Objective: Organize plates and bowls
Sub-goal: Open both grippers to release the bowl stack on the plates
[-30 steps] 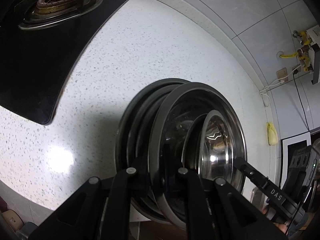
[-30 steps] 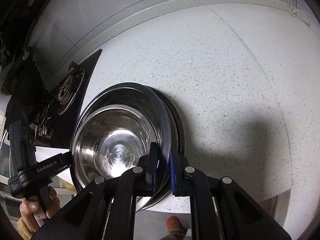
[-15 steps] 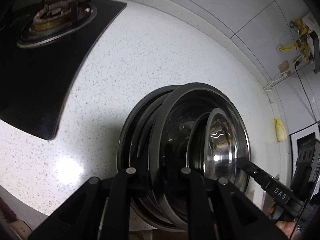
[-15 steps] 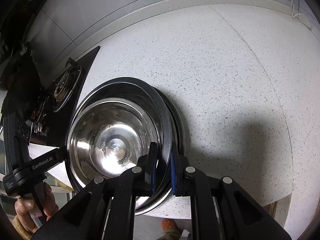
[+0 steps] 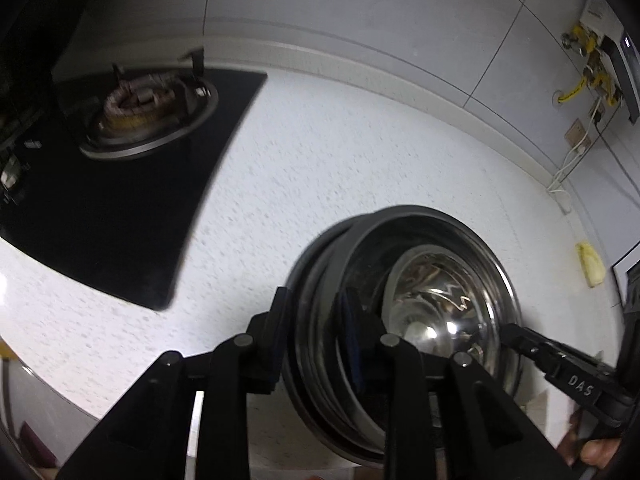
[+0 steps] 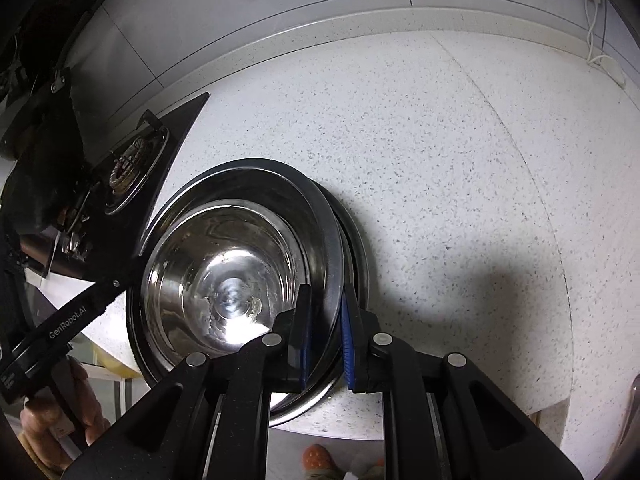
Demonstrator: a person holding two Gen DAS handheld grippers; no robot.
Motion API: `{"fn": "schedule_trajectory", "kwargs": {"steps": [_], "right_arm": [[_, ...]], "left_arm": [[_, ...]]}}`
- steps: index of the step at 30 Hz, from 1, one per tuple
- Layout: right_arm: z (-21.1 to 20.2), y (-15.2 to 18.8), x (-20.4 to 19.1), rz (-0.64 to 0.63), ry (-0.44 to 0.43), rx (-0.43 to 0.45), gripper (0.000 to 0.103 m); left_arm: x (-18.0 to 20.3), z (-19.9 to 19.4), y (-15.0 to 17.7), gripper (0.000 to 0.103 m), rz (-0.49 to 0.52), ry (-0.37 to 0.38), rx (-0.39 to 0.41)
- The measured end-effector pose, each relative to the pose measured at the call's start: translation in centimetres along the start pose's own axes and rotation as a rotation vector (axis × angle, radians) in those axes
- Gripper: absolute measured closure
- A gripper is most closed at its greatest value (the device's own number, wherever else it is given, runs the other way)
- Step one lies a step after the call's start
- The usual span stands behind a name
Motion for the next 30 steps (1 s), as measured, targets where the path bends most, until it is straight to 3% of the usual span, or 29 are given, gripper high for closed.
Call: {"fn": "schedule_trajectory", "kwargs": {"steps": [10, 30], "right_arm": [[-0.3, 0.5, -0.3, -0.020, 0.015, 0.032, 0.090], [-1.2, 0.5, -0.5, -0.044, 0.028, 0.069, 0.090]], "left_arm": [[0.7, -2.1, -0.3, 0.077, 0.090, -0.050, 0.097], [1.2, -2.3, -0.3, 0.077, 0.124, -0.066, 0.111]]}}
Point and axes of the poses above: each gripper's, at about its wrist camera, not at the fingertips, and z roughly the way its jaws point, x to its right, y to its underside, the point moved 2 cm from there along z, roughly the way its jaws point, and after that the axes turned 12 degrees about x, right-handed, at the moved point
